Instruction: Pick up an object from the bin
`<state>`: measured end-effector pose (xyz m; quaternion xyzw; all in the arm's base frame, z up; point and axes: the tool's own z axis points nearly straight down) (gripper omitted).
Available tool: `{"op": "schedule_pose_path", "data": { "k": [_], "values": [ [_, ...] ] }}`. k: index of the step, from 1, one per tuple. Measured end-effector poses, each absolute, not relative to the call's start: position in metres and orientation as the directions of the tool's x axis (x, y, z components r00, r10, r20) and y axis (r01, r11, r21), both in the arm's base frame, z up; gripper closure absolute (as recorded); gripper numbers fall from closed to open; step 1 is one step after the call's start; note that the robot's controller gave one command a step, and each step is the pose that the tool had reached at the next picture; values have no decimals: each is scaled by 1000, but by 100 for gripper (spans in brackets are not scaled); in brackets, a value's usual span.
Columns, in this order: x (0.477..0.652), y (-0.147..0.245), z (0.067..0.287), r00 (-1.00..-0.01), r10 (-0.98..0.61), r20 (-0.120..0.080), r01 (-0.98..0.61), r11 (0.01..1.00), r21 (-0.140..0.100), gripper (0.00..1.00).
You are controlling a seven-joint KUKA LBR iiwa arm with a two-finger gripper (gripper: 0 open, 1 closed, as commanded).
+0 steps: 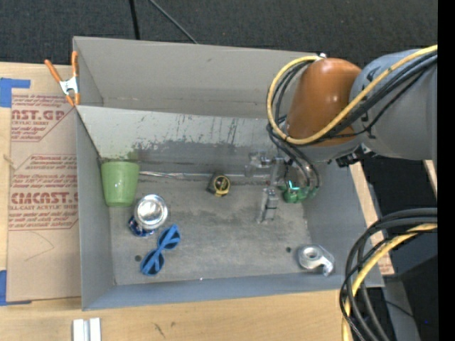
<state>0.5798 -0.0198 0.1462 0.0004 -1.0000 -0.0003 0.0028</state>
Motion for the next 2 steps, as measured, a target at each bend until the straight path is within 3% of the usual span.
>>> {"op": "schedule_pose_path", "data": {
  "k": [1,2],
  "values": [
    [572,-104,93,-999,50,4,50,999,-3,0],
    [482,-131,99,-981,-192,4,-192,981,2,0]
  ]
}}
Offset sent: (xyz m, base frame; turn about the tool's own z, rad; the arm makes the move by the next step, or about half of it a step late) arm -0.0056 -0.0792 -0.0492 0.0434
